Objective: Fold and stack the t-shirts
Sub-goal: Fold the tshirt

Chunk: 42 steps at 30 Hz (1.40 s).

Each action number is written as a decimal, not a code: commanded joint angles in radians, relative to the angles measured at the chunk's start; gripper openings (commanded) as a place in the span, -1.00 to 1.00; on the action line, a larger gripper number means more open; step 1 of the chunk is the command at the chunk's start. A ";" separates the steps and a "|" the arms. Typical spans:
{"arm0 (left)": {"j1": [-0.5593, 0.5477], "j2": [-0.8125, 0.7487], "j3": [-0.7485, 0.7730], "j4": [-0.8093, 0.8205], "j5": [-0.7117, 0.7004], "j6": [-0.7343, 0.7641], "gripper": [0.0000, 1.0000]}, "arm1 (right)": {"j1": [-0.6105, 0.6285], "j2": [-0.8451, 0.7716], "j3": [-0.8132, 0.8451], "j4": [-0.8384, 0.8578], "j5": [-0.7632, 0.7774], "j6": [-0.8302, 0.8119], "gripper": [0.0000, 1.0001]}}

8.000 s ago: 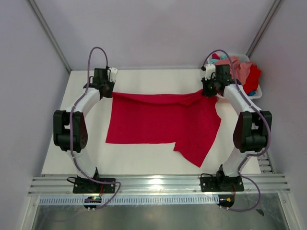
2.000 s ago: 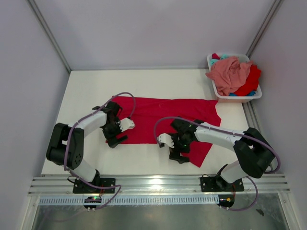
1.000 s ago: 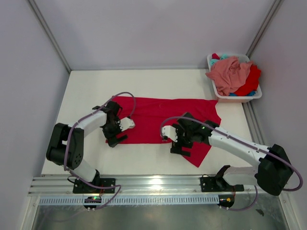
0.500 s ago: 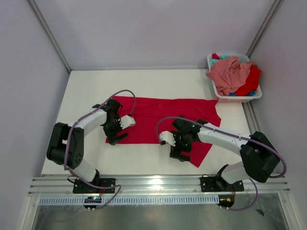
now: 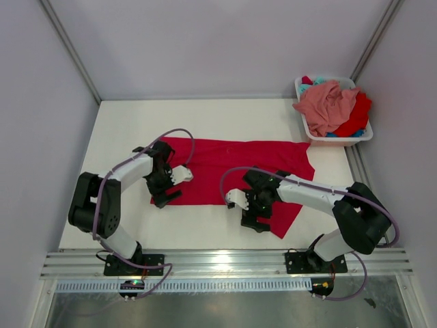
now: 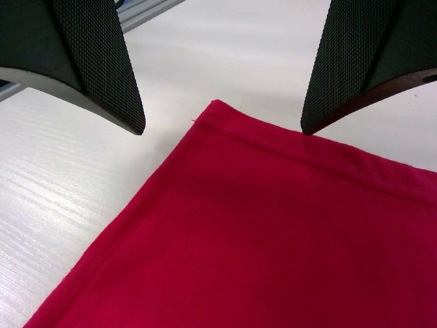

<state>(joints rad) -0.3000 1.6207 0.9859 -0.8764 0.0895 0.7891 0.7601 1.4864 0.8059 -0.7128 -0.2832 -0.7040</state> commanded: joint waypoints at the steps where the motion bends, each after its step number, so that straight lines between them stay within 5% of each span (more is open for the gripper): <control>1: -0.005 0.019 0.028 -0.027 -0.007 0.019 0.95 | 0.005 0.032 -0.004 0.022 -0.016 -0.002 0.99; 20: -0.005 0.096 -0.001 -0.018 -0.105 0.021 0.83 | 0.005 0.052 0.003 0.001 -0.022 0.009 0.99; 25: -0.005 0.129 0.033 -0.058 -0.094 0.015 0.39 | 0.005 0.060 0.006 -0.010 -0.024 0.006 0.99; 27: -0.005 0.137 0.040 -0.070 -0.067 0.010 0.08 | 0.005 0.069 0.006 -0.010 -0.020 0.011 0.71; 28: -0.005 0.142 0.049 -0.081 -0.065 0.009 -0.04 | 0.005 0.074 0.007 -0.010 -0.022 0.011 0.19; 32: -0.005 0.162 0.065 -0.096 -0.065 0.004 -0.87 | 0.004 0.089 0.010 -0.007 -0.010 0.026 -0.33; 34: -0.005 0.165 0.068 -0.099 -0.065 0.001 -1.00 | 0.004 0.095 0.012 -0.008 -0.007 0.029 -0.85; 42: -0.005 0.173 0.068 -0.105 -0.065 -0.001 -1.00 | 0.004 0.107 0.015 -0.004 0.016 0.043 -0.94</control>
<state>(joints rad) -0.3012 1.7695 1.0508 -0.9623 -0.0216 0.7902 0.7574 1.5517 0.8417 -0.7013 -0.2657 -0.6746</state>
